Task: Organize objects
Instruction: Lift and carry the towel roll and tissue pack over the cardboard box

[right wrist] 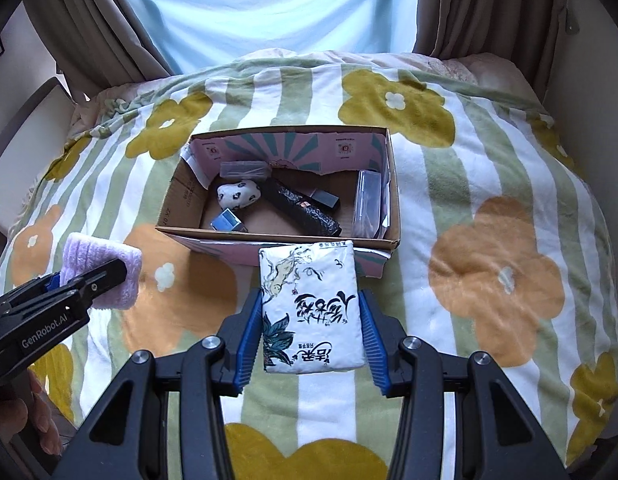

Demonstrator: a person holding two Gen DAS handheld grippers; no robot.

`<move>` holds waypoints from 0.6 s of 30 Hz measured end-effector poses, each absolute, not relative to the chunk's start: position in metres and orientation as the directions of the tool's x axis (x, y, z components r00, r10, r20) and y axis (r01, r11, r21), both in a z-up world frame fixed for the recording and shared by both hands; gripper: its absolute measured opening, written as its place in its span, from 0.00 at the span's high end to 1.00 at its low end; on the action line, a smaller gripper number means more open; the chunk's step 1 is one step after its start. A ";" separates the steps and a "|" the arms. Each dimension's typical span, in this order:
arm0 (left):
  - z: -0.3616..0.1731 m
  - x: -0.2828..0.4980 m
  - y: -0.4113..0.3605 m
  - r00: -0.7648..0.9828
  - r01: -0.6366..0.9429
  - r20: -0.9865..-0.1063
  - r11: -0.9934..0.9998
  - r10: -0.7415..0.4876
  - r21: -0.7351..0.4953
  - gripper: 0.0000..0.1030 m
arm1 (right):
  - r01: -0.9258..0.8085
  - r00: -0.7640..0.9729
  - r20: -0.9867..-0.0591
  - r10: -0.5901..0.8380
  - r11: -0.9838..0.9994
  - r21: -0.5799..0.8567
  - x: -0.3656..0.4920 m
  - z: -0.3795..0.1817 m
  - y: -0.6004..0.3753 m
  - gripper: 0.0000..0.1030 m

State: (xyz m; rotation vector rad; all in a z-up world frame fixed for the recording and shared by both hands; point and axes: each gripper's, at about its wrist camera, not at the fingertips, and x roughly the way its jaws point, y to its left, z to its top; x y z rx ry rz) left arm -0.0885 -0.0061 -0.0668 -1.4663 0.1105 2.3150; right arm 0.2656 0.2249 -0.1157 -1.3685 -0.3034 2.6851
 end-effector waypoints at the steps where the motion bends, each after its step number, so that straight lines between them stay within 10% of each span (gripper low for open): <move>1: -0.060 -0.085 -0.008 -0.369 -0.370 -0.883 -0.918 0.289 -0.145 0.61 | -0.008 -0.586 -0.787 0.192 -0.973 -0.231 0.269 -0.111 0.221 0.58; 18: -0.017 -0.073 -0.023 -0.397 -0.417 -0.877 -0.904 0.271 -0.090 0.61 | -0.085 -0.618 -0.743 0.258 -0.961 -0.263 0.295 -0.067 0.192 0.58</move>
